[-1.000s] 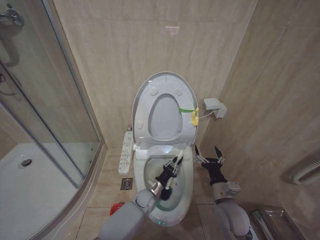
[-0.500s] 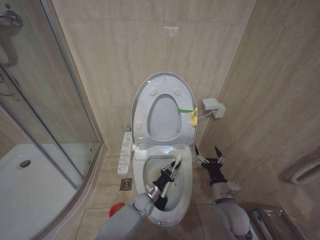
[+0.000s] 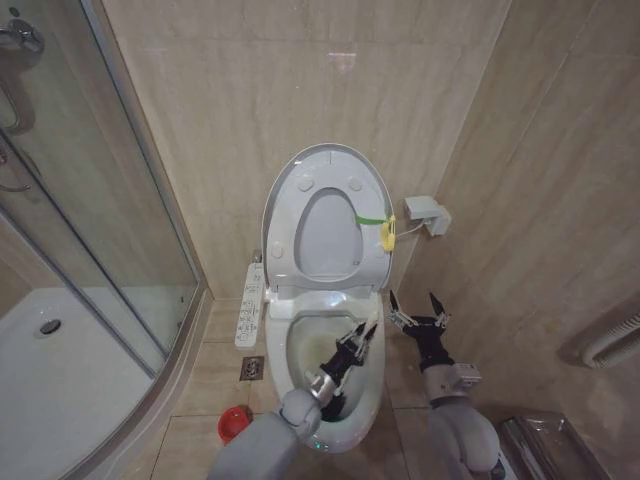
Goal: Open the toilet lid, clean the toilet bowl with a toilet brush, close the toilet lid, and flush.
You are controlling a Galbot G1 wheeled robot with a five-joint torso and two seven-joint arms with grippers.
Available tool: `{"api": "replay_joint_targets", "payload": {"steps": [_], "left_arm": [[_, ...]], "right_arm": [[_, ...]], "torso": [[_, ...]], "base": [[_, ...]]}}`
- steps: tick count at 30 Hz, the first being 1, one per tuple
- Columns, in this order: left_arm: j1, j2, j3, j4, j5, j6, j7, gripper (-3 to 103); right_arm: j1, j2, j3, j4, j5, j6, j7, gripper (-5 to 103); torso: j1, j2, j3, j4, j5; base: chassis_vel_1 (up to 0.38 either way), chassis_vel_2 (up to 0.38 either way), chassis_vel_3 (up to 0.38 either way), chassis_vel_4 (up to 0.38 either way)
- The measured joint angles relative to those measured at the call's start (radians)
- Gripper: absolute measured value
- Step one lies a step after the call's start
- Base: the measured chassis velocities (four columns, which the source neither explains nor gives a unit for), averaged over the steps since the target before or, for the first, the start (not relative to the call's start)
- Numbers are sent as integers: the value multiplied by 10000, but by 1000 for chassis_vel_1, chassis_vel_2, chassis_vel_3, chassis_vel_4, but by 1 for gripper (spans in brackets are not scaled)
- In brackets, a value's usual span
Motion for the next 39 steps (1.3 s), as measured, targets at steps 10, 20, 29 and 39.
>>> {"api": "replay_joint_targets", "payload": {"steps": [10,20,29,39], "left_arm": [[331,580,-353,-1046,1015,-170,-37,19],[1839,1765,-690,-2891,1349,102,-346,19],[2814,2589,-1548,-3727,1505,284,-405,19],[3219,2755,-1946,-3704,1435,214,-371,19]], "right_arm": [[0,0,0,0,0,0,0,100],[0,0,0,0,0,0,1,100],[1,0,-1,0,0,0,0,100],[0,0,0,0,1,0,0,100]], "torso": [[0,0,1,0,4],[-1,2,-2,-3,-2],[1,0,2,4,3],[1,0,1,1,3]], "base": [[0,0,0,0],[0,0,0,0],[0,0,0,0],[0,0,0,0]]}}
